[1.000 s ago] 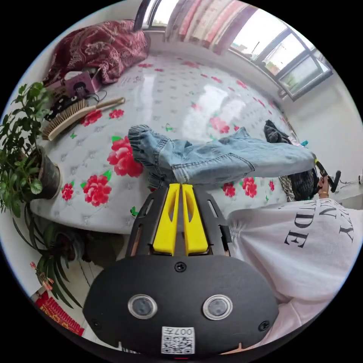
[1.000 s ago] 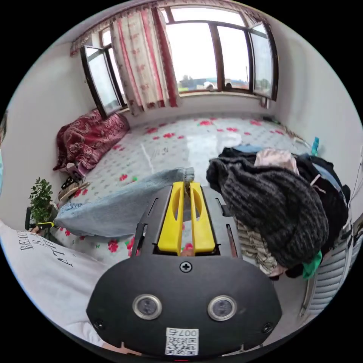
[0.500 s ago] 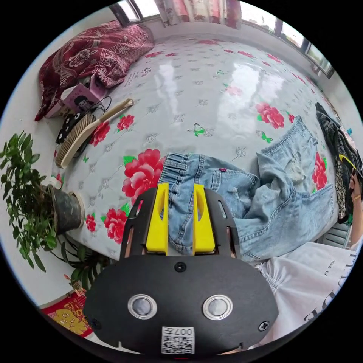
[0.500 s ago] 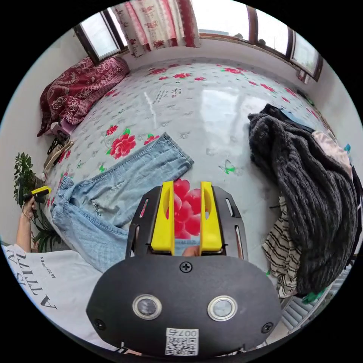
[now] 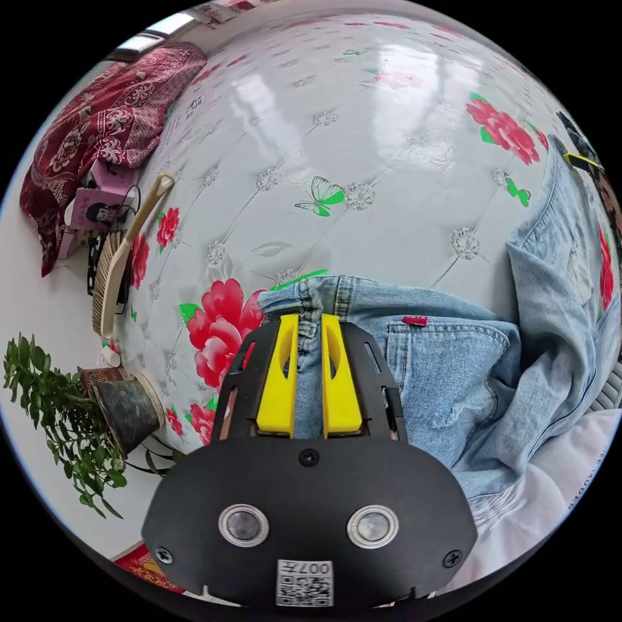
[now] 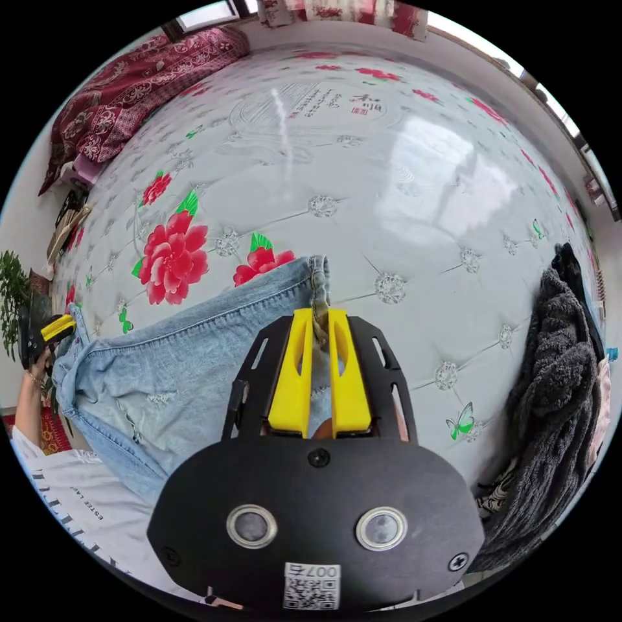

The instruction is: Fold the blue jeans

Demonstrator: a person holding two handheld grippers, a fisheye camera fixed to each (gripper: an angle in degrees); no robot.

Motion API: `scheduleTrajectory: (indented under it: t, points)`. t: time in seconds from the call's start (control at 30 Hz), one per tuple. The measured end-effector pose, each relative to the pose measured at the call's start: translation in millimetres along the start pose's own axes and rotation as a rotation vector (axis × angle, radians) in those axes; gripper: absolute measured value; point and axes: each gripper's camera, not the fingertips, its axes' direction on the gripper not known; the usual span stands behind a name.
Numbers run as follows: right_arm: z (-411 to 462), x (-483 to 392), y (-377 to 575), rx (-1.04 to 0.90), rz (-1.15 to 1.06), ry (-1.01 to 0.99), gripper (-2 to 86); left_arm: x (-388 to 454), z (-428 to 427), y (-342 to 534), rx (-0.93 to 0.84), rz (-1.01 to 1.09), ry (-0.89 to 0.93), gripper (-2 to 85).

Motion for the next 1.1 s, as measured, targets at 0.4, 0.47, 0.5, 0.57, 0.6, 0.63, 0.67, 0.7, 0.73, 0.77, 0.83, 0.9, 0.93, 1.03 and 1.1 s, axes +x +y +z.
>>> scheduleTrajectory:
  t: [0.4,0.47,0.5,0.57,0.6,0.63,0.67,0.7,0.73,0.77,0.83,0.9,0.93,1.03,1.1]
  points:
    - [-220,123,180,0.778,0.203,0.035,1.2,-124,-86,114,0.519,-0.612,0.322,4.6]
    - [-179,154,192,0.588,0.353,0.036,1.8,-115,-74,105,0.459,-0.587,0.320,4.8]
    - [-148,175,204,0.439,0.444,0.008,2.1,-107,-69,103,0.429,-0.574,0.287,4.4]
    - [-115,190,239,0.360,0.557,-0.047,2.5,-98,-68,110,0.417,-0.565,0.215,3.2]
    - [-102,190,266,0.376,0.578,-0.102,2.7,-94,-70,121,0.423,-0.557,0.183,2.9]
    - [-97,188,279,0.382,0.580,-0.122,2.8,-93,-70,127,0.426,-0.553,0.174,2.8]
    - [-88,182,304,0.379,0.578,-0.141,3.0,-92,-68,143,0.424,-0.551,0.162,2.9]
    - [-78,173,327,0.361,0.561,-0.152,3.1,-94,-62,161,0.408,-0.558,0.158,3.1]
    - [-74,168,339,0.356,0.549,-0.157,3.1,-95,-59,171,0.397,-0.565,0.158,3.2]
    - [-67,158,362,0.356,0.522,-0.172,3.1,-98,-50,192,0.376,-0.583,0.158,3.3]
    - [-61,143,391,0.358,0.485,-0.224,3.1,-101,-34,226,0.338,-0.615,0.158,3.3]
    - [-58,131,420,0.396,0.447,-0.368,3.1,-106,-12,268,0.277,-0.672,0.174,3.5]
    - [-60,130,425,0.424,0.443,-0.433,3.1,-106,-6,276,0.260,-0.682,0.190,3.6]
    - [-83,131,437,0.691,0.398,-1.002,4.0,-107,18,304,0.218,-0.717,0.299,5.0]
    - [-115,116,428,0.931,0.280,-1.446,4.9,-102,27,308,0.225,-0.708,0.380,6.1]
